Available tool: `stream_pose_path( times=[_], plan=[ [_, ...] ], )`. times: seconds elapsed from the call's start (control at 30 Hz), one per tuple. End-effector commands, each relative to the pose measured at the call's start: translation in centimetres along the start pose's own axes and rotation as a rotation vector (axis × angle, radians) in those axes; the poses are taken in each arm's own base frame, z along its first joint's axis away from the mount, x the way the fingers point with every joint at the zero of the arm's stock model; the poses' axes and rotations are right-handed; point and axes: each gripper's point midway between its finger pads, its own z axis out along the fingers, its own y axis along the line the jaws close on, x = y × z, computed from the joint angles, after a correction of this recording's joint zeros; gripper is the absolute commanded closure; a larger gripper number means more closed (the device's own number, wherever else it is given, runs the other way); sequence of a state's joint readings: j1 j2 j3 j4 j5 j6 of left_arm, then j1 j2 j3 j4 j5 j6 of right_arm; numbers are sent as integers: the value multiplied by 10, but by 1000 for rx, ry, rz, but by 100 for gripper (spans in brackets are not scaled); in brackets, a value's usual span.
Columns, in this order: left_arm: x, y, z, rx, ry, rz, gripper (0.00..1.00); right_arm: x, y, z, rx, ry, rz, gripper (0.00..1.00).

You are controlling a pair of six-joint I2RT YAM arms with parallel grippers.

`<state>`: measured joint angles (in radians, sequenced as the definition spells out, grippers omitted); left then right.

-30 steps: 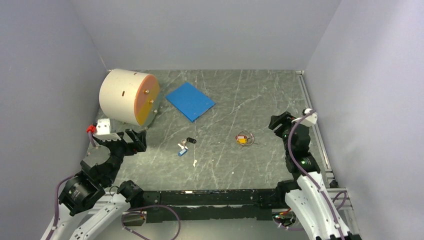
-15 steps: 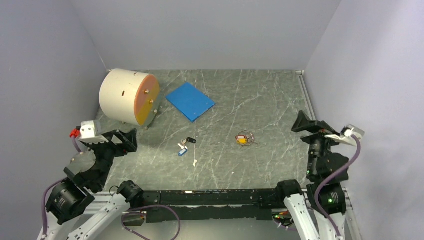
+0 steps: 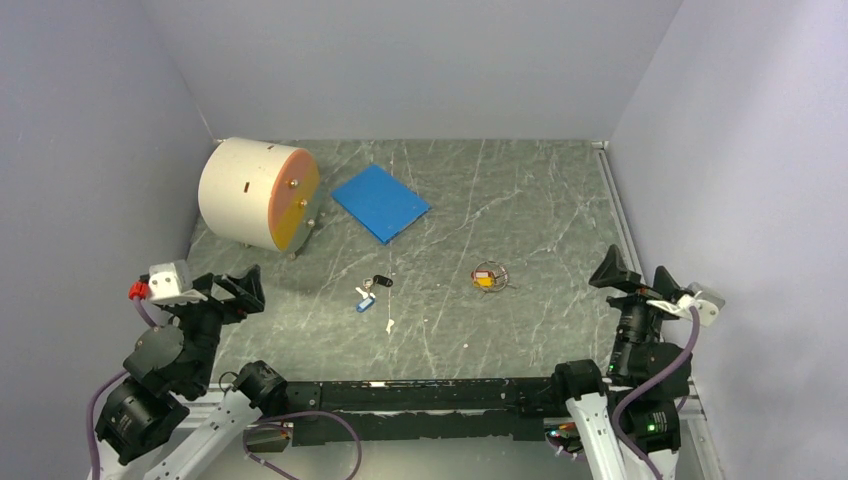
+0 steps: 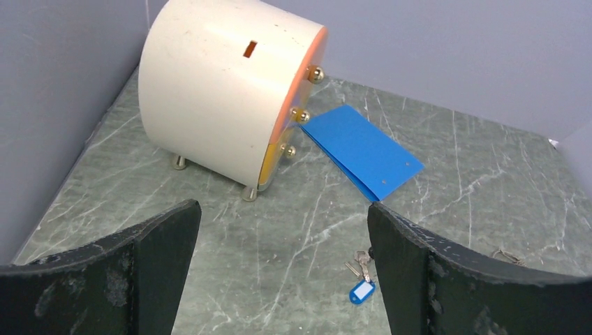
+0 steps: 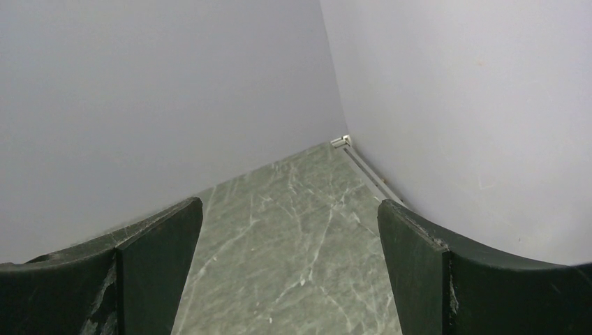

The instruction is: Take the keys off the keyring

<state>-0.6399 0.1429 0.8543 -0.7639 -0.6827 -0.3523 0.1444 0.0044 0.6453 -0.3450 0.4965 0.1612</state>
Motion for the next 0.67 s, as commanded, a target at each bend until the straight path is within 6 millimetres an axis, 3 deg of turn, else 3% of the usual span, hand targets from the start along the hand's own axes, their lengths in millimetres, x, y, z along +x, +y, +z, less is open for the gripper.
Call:
stream_pose_path(
  times=[0.0, 0.27, 0.63],
  plan=[
    [-14, 12, -3, -48, -80, -17, 6, -10, 1, -5, -36, -83, -9, 1],
    [-13, 23, -3, -106, -108, -23, 6, -13, 6, -7, -72, -101, -10, 1],
    [-13, 21, 2, -117, -121, 7, 6, -14, 9, -8, -90, -113, -12, 1]
  ],
)
